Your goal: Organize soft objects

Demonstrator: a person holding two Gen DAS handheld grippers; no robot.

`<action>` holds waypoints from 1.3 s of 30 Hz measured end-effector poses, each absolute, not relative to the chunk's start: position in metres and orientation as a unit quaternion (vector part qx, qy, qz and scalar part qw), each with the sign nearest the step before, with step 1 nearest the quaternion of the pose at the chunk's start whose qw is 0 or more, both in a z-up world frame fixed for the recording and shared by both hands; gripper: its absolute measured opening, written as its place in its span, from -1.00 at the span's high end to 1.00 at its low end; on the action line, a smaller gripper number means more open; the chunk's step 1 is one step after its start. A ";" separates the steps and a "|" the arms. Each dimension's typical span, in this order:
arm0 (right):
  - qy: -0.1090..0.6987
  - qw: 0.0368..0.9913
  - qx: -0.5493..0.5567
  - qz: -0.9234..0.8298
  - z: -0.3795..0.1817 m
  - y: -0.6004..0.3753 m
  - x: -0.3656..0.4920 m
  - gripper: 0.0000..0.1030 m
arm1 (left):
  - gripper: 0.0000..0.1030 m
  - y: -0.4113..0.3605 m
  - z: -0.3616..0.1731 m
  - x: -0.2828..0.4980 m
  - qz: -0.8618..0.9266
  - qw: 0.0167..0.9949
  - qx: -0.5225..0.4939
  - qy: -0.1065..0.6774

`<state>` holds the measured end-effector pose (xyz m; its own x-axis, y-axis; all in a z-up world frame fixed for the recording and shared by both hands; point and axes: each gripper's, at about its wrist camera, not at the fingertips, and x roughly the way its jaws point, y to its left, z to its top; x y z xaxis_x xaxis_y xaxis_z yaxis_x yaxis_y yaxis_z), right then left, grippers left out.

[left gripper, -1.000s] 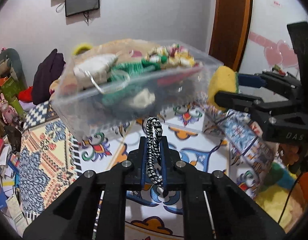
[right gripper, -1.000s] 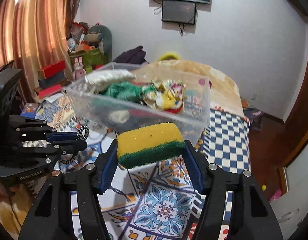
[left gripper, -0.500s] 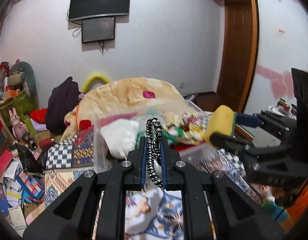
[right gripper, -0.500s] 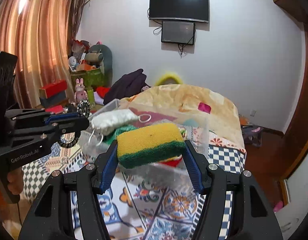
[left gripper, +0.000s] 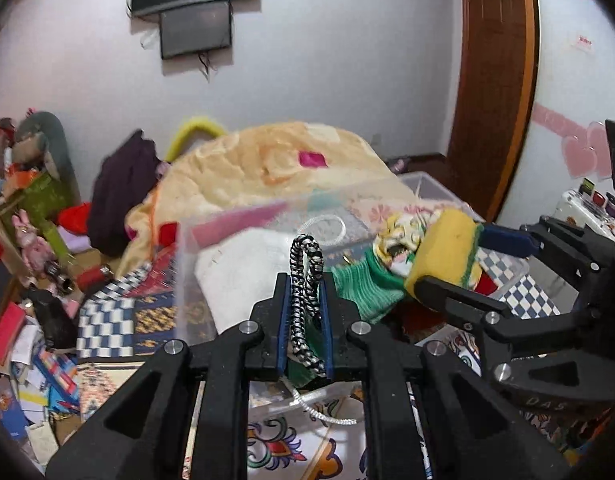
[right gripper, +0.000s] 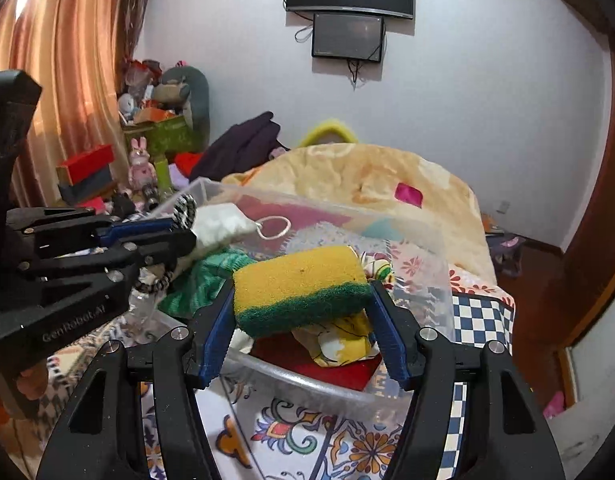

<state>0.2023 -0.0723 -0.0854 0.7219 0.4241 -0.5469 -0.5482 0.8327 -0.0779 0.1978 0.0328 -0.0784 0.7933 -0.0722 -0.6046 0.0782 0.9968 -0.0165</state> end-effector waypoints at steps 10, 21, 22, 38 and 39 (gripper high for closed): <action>0.278 0.914 -0.121 0.271 -0.084 -0.089 0.200 -0.60 | -0.07 0.031 -0.080 0.184 -0.044 0.951 0.009 0.305; 0.244 0.921 -0.112 0.284 -0.053 -0.100 0.174 -0.60 | -0.16 0.033 -0.040 0.137 -0.044 0.966 -0.002 0.254; 0.238 0.922 -0.109 0.285 -0.049 -0.103 0.170 -0.60 | -0.16 0.035 -0.035 0.132 -0.044 0.968 -0.007 0.248; 0.084 0.957 -0.039 0.276 0.031 -0.144 0.080 -1.00 | -0.77 0.021 0.044 0.034 -0.027 0.994 -0.016 0.106; 0.079 0.957 -0.037 0.275 0.033 -0.145 0.077 -1.00 | -0.87 0.020 0.046 0.029 -0.025 0.995 -0.017 0.100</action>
